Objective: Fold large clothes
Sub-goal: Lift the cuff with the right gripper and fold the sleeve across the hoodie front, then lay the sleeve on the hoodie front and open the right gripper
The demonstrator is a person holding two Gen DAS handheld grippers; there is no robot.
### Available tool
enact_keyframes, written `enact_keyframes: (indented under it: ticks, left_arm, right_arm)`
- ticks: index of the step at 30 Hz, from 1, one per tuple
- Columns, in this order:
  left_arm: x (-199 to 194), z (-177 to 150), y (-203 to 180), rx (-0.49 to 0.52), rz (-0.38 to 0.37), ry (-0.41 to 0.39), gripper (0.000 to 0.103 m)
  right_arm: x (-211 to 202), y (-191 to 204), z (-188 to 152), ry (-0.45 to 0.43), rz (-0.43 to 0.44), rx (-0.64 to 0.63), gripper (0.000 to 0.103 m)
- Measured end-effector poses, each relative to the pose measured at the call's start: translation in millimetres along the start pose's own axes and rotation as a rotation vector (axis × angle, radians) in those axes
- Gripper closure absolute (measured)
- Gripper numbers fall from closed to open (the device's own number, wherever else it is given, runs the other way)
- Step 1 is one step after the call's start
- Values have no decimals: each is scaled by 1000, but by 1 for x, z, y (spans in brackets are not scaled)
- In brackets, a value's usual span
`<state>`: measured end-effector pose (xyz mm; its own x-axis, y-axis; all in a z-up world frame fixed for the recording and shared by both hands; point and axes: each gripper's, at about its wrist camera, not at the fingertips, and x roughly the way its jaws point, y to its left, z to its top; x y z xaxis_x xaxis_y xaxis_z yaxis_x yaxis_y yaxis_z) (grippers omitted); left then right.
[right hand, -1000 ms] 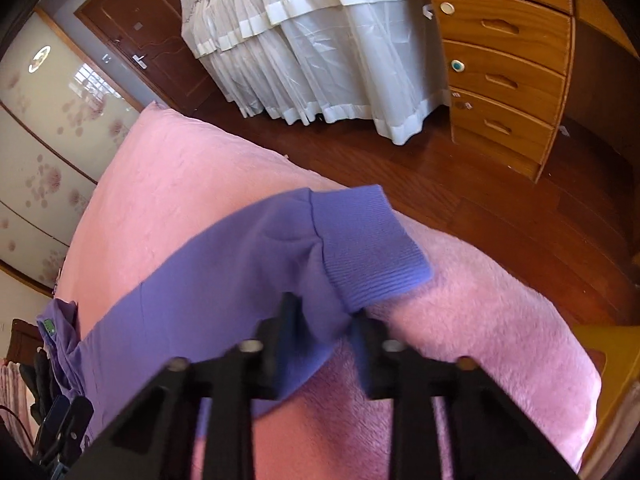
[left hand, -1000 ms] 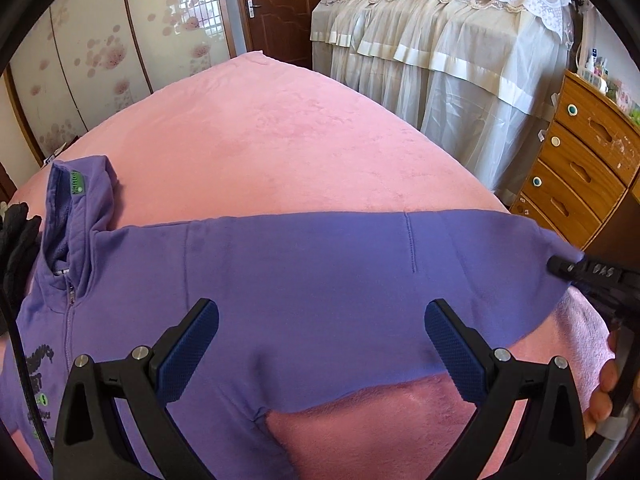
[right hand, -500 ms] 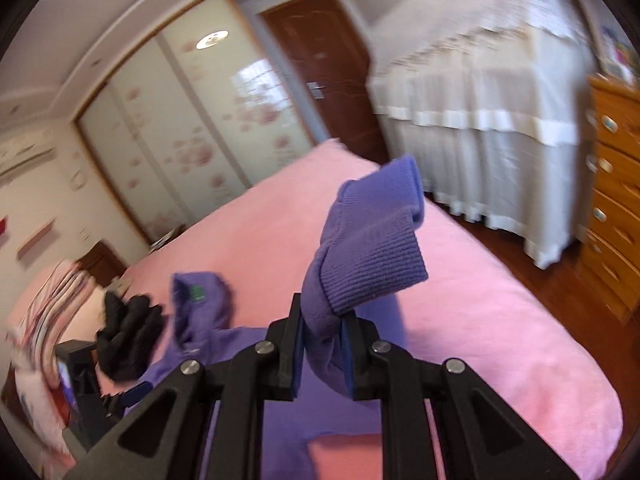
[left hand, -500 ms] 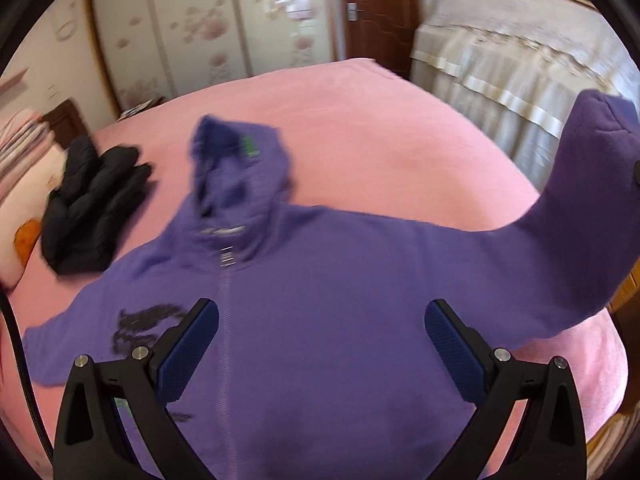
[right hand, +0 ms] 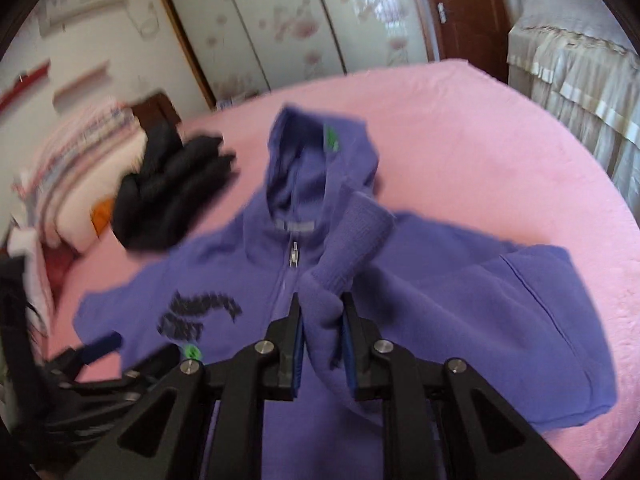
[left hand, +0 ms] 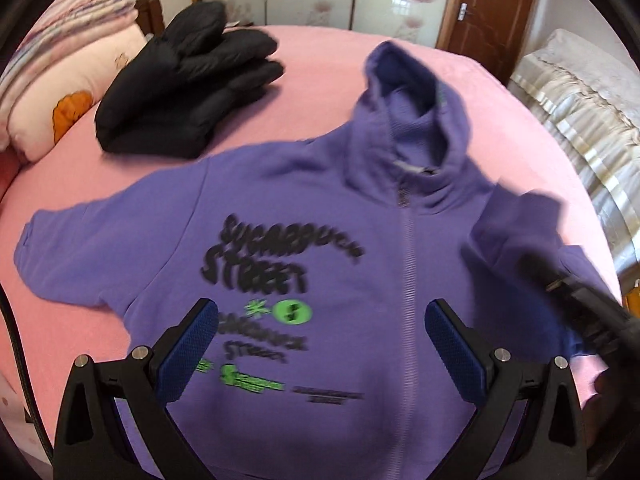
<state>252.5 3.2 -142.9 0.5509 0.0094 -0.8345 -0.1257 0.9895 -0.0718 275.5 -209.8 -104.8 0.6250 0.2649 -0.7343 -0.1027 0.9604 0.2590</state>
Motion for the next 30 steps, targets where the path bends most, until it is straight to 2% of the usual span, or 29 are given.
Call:
enact_keyframes:
  ticks: [2, 4, 8, 12, 15, 19, 24, 27, 30]
  left_arm:
    - [6, -4, 7, -4, 4, 15, 1]
    - [13, -6, 12, -6, -13, 30, 1]
    - [19, -8, 10, -9, -62, 44, 0]
    - [28, -3, -5, 0, -160, 57, 1]
    - [32, 0, -21, 14, -235, 73, 1]
    - [41, -1, -45, 56, -242, 97, 0]
    - [49, -5, -62, 74, -261, 121, 0]
    - [53, -6, -69, 81, -269, 126, 1]
    - [59, -6, -78, 96, -296, 158, 17]
  right_arm:
    - [30, 9, -13, 97, -7, -31, 79]
    - [45, 14, -22, 158, 9, -30, 72]
    - [35, 15, -35, 176, 26, -10, 55]
    - [4, 5, -42, 126, 15, 8, 54]
    - [-18, -4, -43, 80, -32, 11, 53]
    - [-50, -22, -53, 22, -85, 23, 53]
    - [-80, -41, -69, -38, -251, 9, 53]
    - [-92, -57, -76, -48, -284, 43, 53]
    - [-101, -77, -84, -47, -290, 110, 53]
